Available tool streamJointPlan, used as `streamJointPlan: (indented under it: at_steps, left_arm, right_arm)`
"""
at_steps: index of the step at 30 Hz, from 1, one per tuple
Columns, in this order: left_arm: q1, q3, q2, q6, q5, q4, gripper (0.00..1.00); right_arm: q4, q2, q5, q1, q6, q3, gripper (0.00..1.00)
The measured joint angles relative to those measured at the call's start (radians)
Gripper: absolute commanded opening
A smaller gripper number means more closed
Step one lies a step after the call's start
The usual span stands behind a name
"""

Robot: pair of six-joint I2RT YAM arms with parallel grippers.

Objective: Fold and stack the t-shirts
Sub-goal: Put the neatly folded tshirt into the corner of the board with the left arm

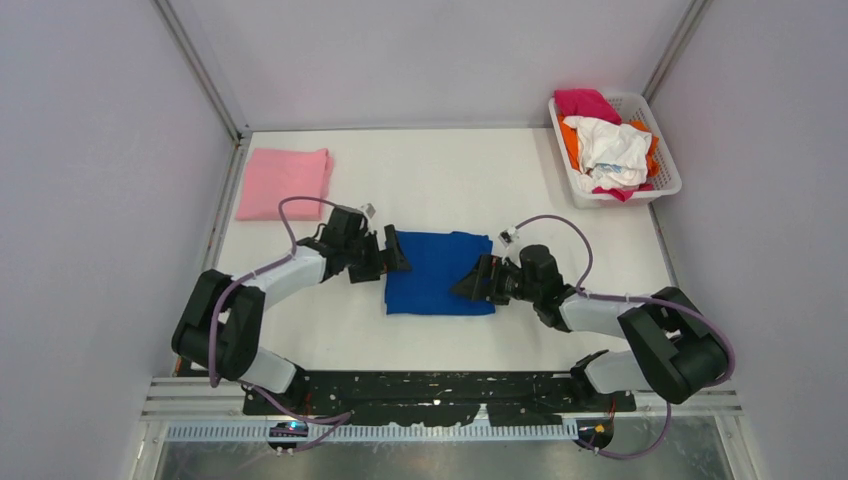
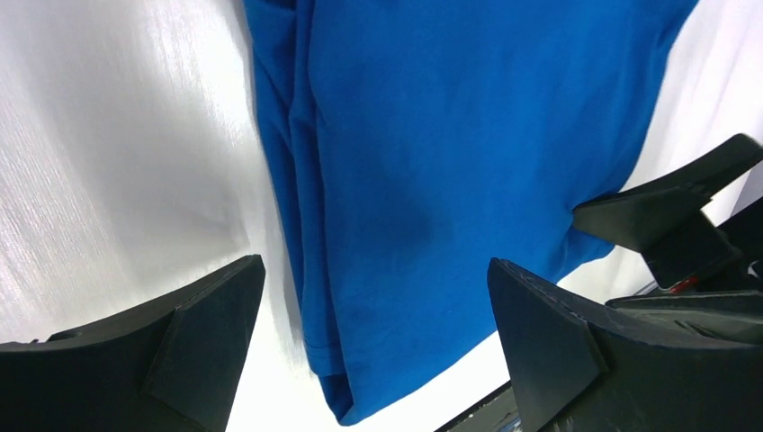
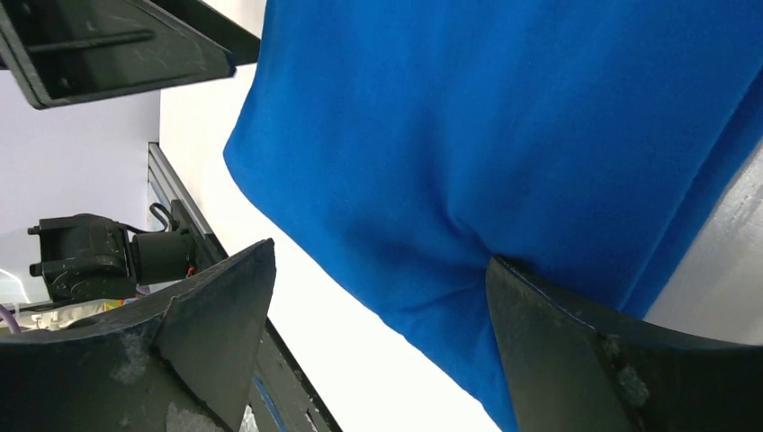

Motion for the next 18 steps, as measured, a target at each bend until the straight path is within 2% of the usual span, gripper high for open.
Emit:
streamJointPlan:
  at_steps: [5,10,15,18]
  left_arm:
    - [0.0,-0.012,0.041,-0.002,0.004,0.013,0.91]
    - [-0.024,0.007,0.076,-0.005,-0.01,0.029,0.82]
    - [-0.082,0.088,0.15,0.0,-0.096,0.006,0.66]
    - [-0.113,0.147,0.196,0.005,-0.154,-0.033,0.44]
  right_arm:
    - [0.008,0.001,-0.005,0.0,-0.009,0.001,0.95]
    - [-0.137,-0.114,-0.006,0.0,-0.055,0.009,0.95]
    - [-0.327,-0.368,0.006,0.0,-0.106,0.035,0.95]
    - [-0.415,-0.516,0.048,-0.001,-0.145,0.065,0.95]
